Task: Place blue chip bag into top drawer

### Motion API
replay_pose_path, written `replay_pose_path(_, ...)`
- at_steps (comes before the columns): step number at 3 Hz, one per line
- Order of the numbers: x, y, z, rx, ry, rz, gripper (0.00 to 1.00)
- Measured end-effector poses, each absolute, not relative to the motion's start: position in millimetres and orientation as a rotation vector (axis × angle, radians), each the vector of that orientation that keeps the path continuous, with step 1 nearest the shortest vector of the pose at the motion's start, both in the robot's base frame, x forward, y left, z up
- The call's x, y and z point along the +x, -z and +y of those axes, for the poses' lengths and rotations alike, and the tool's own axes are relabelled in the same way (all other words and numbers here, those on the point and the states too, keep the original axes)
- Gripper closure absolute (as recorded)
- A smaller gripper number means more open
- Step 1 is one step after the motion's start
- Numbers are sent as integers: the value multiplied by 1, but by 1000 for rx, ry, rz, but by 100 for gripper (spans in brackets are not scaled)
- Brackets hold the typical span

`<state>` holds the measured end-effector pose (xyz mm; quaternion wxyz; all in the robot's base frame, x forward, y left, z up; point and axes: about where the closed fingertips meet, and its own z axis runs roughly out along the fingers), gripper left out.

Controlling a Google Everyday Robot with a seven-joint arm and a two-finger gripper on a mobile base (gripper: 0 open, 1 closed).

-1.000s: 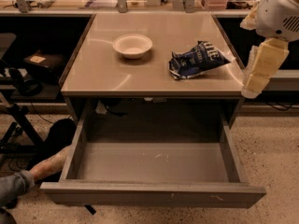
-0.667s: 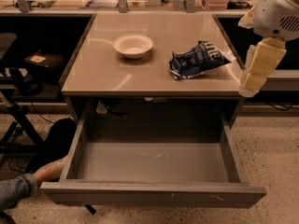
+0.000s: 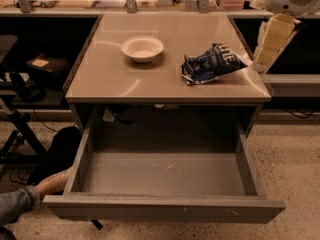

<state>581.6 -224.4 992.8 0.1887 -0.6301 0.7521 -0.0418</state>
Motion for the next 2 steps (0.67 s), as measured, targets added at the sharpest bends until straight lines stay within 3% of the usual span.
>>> replay_pose_path(2,670,-933,-209,-1789,-121,2114,0)
